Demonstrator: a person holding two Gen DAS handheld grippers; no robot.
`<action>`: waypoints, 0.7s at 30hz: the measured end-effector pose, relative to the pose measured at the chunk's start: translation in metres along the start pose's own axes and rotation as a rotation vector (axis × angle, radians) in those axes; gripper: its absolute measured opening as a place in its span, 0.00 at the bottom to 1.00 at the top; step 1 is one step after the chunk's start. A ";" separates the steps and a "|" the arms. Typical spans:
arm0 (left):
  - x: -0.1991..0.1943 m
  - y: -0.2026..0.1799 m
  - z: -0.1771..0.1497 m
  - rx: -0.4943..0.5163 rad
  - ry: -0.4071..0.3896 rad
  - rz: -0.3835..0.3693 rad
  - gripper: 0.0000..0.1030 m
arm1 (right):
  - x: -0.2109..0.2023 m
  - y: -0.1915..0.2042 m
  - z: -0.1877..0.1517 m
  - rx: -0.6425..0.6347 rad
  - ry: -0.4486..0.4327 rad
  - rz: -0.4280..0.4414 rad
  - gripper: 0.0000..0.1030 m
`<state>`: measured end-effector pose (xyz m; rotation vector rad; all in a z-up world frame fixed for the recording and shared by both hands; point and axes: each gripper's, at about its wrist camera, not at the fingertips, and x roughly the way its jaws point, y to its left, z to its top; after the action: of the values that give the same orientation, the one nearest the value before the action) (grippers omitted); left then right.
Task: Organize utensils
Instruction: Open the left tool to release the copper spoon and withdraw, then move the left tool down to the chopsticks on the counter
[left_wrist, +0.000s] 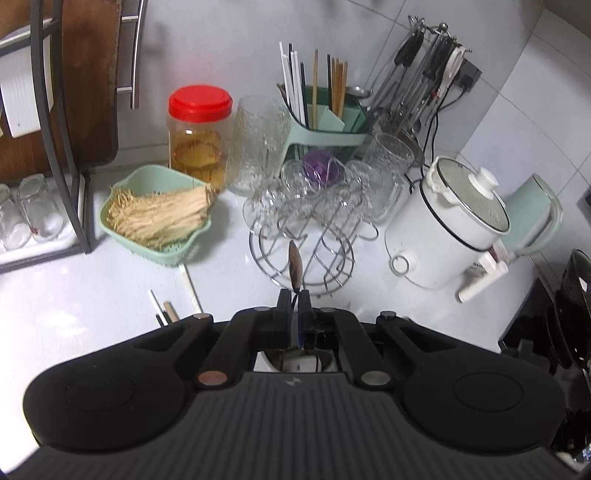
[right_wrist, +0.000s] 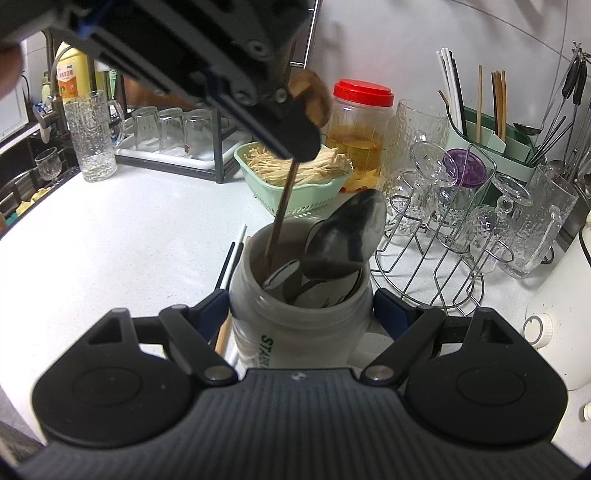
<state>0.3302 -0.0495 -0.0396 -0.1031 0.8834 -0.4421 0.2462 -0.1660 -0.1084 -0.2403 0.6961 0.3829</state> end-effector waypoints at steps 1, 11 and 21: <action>-0.001 0.000 -0.001 0.002 0.009 -0.003 0.03 | 0.000 0.000 0.000 0.000 -0.001 -0.001 0.85; 0.001 0.002 -0.010 -0.001 0.103 -0.027 0.03 | 0.001 0.002 0.000 -0.010 -0.008 -0.002 0.85; 0.013 0.005 -0.014 -0.031 0.165 -0.050 0.03 | 0.000 0.003 -0.001 -0.021 -0.014 0.000 0.85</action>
<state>0.3283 -0.0488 -0.0595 -0.1189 1.0520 -0.4889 0.2445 -0.1637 -0.1094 -0.2572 0.6791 0.3921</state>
